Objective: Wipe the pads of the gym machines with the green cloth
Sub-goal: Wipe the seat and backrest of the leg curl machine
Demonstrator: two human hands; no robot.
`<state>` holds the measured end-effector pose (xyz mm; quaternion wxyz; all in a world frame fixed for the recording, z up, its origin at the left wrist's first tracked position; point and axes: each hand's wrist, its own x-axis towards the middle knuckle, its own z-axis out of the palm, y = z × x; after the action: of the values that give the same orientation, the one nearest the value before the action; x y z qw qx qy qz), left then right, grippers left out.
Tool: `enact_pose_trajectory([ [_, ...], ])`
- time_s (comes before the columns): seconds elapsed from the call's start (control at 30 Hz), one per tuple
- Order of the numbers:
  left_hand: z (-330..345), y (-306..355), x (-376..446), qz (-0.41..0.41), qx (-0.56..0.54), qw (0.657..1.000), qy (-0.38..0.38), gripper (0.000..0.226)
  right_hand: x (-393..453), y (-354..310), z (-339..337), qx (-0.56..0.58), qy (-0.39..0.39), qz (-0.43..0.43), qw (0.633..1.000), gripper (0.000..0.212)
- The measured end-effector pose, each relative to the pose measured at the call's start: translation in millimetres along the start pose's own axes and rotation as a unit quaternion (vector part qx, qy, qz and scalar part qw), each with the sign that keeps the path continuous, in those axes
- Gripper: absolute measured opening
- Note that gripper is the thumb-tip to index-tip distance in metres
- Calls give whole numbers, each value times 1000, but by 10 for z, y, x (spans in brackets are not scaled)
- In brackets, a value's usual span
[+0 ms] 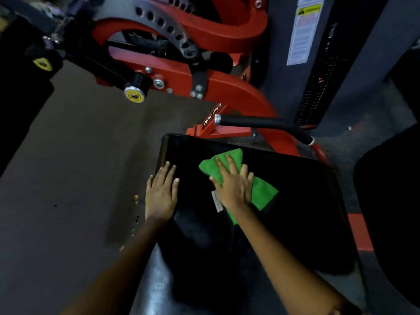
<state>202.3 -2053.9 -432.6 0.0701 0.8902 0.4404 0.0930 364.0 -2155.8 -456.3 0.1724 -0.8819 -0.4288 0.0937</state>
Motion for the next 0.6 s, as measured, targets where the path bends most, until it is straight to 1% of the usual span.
enact_pose_trajectory([
  [0.03, 14, -18, 4, 11, 2, 1000, -5, 54, -127, -22, 25, 3, 28, -38, 999, 54],
  [0.07, 23, -41, 10, 13, 1, 1000, -10, 54, -282, 6, 63, 5, 33, -90, 995, 53],
  [0.13, 35, -18, 23, 0, 1, 1000, -16, 47, -570, 240, 84, -8, 26, -193, 981, 54],
  [0.17, 36, 43, 33, -18, 2, 1000, -17, 42, -636, 409, 90, -18, 24, -217, 976, 56],
  [0.2, 42, 148, 50, -42, 2, 999, -16, 40, -638, 575, 63, -25, 29, -213, 976, 56],
  [0.23, 54, 266, 60, -76, 2, 997, -15, 42, -598, 688, 34, -26, 38, -178, 983, 54],
  [0.27, 59, 396, 78, -116, 4, 993, -17, 47, -509, 744, -5, -26, 52, -128, 990, 51],
  [0.33, 134, 626, 72, -182, 0, 983, -30, 59, -278, 668, -52, -7, 23, -6, 1000, 51],
  [0.37, 215, 731, 46, -191, -3, 981, -33, 62, -212, 602, -50, 1, 14, 35, 999, 52],
  [0.4, 297, 817, -1, -181, -1, 983, -28, 64, -199, 536, -33, -2, 23, 43, 999, 54],
  [0.43, 384, 915, -59, -155, 3, 988, -19, 65, -231, 522, -3, -11, 47, 21, 999, 55],
  [0.47, 441, 996, -132, -119, 9, 993, -15, 64, -304, 559, 15, -22, 65, -25, 997, 54],
  [0.53, 504, 1094, -257, -49, 36, 998, -7, 57, -433, 832, 30, -41, 74, -119, 989, 52],
  [0.57, 518, 1103, -296, -23, 46, 999, -2, 55, -451, 985, 14, -45, 75, -136, 987, 53],
  [0.6, 525, 1098, -302, -6, 52, 999, 6, 54, -428, 1098, -34, -43, 65, -120, 990, 54],
])
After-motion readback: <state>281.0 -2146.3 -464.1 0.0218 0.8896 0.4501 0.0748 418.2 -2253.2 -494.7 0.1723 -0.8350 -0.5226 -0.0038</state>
